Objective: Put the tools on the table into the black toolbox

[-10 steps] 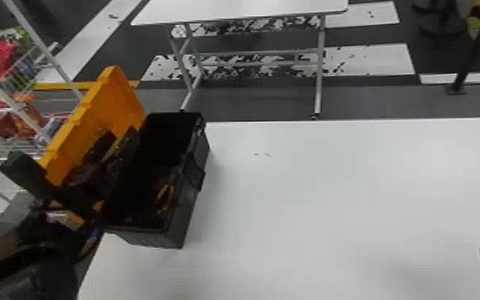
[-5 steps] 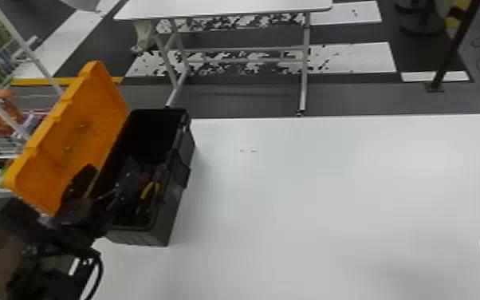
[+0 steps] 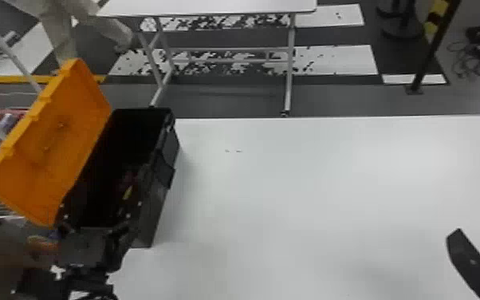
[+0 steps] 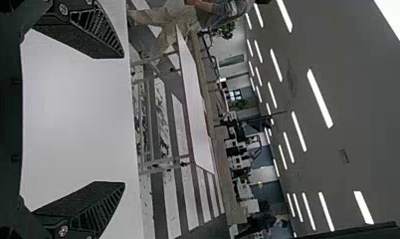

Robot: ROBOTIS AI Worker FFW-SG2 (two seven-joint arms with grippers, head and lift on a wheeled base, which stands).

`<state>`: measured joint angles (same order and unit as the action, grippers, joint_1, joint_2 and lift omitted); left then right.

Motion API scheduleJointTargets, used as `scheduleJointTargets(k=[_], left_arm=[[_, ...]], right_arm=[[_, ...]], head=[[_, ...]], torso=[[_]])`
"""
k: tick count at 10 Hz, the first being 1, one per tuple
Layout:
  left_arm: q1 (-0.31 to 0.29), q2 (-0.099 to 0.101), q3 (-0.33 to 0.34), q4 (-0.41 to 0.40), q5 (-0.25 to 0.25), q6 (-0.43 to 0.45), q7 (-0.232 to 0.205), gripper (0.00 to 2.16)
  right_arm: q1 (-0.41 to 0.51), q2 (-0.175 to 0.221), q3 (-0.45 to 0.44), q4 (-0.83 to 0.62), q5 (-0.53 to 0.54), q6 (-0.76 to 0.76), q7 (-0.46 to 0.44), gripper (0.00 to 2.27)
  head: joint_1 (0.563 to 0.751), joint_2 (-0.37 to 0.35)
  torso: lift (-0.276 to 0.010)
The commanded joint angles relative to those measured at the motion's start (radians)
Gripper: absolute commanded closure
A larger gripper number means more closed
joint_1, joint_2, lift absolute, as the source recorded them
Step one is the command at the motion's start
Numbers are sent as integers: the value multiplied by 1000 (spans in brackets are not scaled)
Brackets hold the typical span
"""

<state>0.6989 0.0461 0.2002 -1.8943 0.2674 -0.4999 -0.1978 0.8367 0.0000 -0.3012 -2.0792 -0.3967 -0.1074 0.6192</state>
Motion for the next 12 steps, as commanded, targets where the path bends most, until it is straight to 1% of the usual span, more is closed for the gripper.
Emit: scheduleJointTargets(k=[1, 2, 4, 5, 6, 9, 10, 12], left_arm=[[36, 1, -59, 43, -51, -133, 38, 36], [45, 1, -78, 69, -57, -200, 51, 36], [67, 3, -128, 86, -126, -216, 89, 36], [67, 5, -143, 112, -134, -216, 90, 39], [73, 8, -145, 126, -136, -216, 90, 46], [73, 14, -145, 147, -139, -219, 92, 63], [64, 17, -145, 155, -139, -216, 90, 63], [42, 21, -151, 164, -139, -173, 94, 63]], right_arm=[[-1, 1, 37, 22, 45, -19, -27, 103], [-10, 1, 71, 47, 84, -37, -53, 103], [-13, 1, 103, 96, 111, -108, -90, 107], [-13, 1, 113, 113, 114, -126, -90, 107], [-13, 1, 128, 133, 119, -166, -96, 107], [-10, 1, 126, 165, 119, -231, -102, 107], [-7, 1, 125, 166, 119, -246, -108, 107], [-5, 1, 125, 171, 121, -249, -130, 107]], head=[[695, 102], [695, 87], [695, 84], [695, 69], [695, 53], [695, 51], [695, 47], [695, 38]], torso=[[-75], [-75], [-75], [-75], [-75], [-75], [-75], [-75]])
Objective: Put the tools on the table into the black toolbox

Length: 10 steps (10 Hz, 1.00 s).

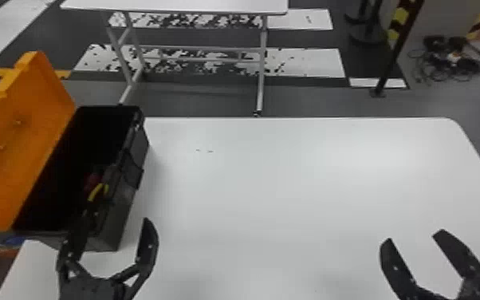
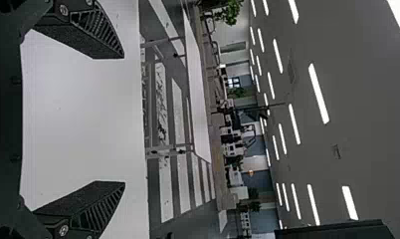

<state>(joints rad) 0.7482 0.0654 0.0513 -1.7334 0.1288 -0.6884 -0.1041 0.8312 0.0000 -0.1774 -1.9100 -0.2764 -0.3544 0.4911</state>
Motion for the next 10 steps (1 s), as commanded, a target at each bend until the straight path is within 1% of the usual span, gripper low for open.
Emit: scheduleJointTargets(k=[1, 2, 3, 5, 10], left_arm=[[-13, 2, -8, 2, 0, 37, 9, 63], [-23, 4, -16, 2, -1, 47, 23, 63], [-24, 4, -19, 3, -1, 53, 30, 63], [-32, 4, -19, 6, 0, 68, 35, 63], [-43, 4, -21, 8, 14, 71, 34, 66]], right_arm=[[0, 1, 10, 3, 0, -2, -16, 107], [0, 1, 32, 2, 32, -27, -46, 107], [0, 1, 44, 3, 39, -36, -54, 107], [-4, 1, 45, 16, 40, -36, -58, 107], [-14, 1, 45, 25, 42, -36, -68, 107]], head=[[695, 30], [695, 27], [695, 28], [695, 47], [695, 47]], torso=[[-75], [-75], [-75], [-75], [-75]])
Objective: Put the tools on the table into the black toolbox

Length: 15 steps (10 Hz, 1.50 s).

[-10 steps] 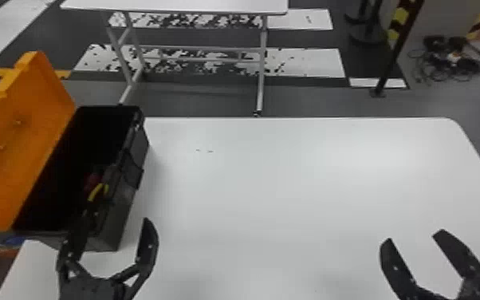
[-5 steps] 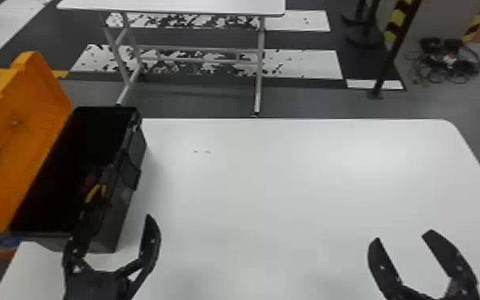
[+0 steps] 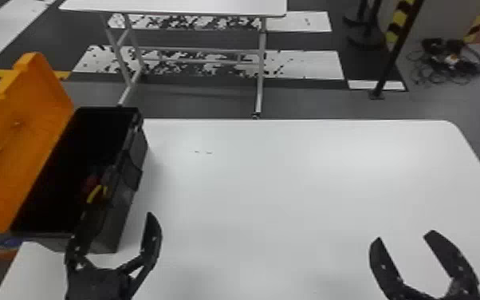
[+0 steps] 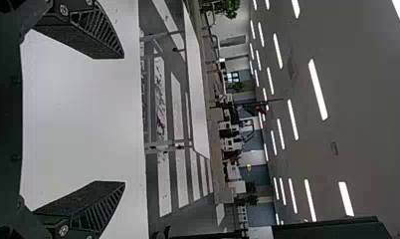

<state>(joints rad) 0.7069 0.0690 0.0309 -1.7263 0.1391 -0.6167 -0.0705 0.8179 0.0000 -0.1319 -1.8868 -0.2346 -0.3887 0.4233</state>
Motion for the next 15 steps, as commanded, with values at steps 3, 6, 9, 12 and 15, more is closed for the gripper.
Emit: scheduleJointTargets(k=[3, 6, 9, 12, 15], left_arm=[[-1, 0, 1, 4, 7, 2, 0, 73], [-4, 0, 0, 8, 17, 5, -5, 73], [-11, 2, 0, 11, 17, 5, -5, 73], [-20, 2, 0, 21, 19, 24, -5, 73], [-21, 0, -3, 21, 19, 24, -5, 76]], right_arm=[[-8, 1, 2, 14, 0, -5, 0, 107], [-8, 1, 3, 22, -2, -11, 0, 107], [-13, 1, 3, 25, -2, -11, 0, 107], [-19, 1, 5, 29, -2, -8, 0, 107], [-20, 1, 5, 35, -2, -8, 0, 107]], head=[[695, 47], [695, 53], [695, 52], [695, 53], [695, 50]], torso=[[-75], [-75], [-75], [-75], [-75]])
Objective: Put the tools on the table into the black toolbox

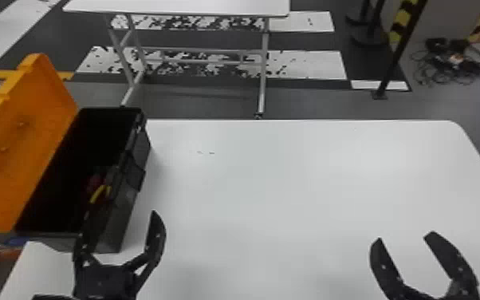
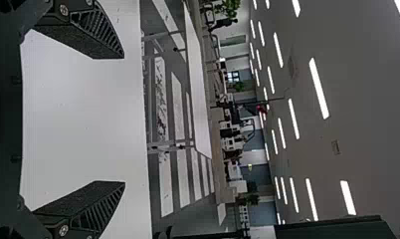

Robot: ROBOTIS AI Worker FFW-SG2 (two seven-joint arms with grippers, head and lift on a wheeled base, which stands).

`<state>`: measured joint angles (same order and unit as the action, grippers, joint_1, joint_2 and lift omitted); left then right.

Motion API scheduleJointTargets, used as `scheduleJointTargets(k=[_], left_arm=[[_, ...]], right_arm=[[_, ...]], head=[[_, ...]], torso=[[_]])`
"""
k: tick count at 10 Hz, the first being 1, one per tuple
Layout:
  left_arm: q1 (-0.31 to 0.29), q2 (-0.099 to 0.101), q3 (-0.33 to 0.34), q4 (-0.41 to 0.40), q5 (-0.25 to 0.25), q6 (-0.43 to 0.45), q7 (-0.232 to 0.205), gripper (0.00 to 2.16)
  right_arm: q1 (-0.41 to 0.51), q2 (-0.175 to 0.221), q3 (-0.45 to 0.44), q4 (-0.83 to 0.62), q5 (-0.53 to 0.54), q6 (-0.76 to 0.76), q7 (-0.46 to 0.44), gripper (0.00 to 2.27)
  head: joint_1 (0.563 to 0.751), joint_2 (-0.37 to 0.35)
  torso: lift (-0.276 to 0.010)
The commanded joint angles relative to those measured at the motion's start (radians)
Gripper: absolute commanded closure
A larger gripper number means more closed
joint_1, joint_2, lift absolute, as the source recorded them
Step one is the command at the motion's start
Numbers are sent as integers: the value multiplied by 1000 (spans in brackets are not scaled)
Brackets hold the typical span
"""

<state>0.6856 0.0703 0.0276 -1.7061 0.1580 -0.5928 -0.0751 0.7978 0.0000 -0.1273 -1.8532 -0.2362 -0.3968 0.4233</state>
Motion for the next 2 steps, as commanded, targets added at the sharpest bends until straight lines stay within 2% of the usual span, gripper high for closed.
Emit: scheduleJointTargets(k=[1, 2], left_arm=[[0, -1, 0, 0, 0, 0, 0, 76], [0, -1, 0, 0, 0, 0, 0, 76]], right_arm=[[0, 1, 0, 2, 0, -3, 0, 107], [0, 1, 0, 2, -2, -3, 0, 107]], head=[[695, 49], [695, 49]], torso=[[-75], [-75]])
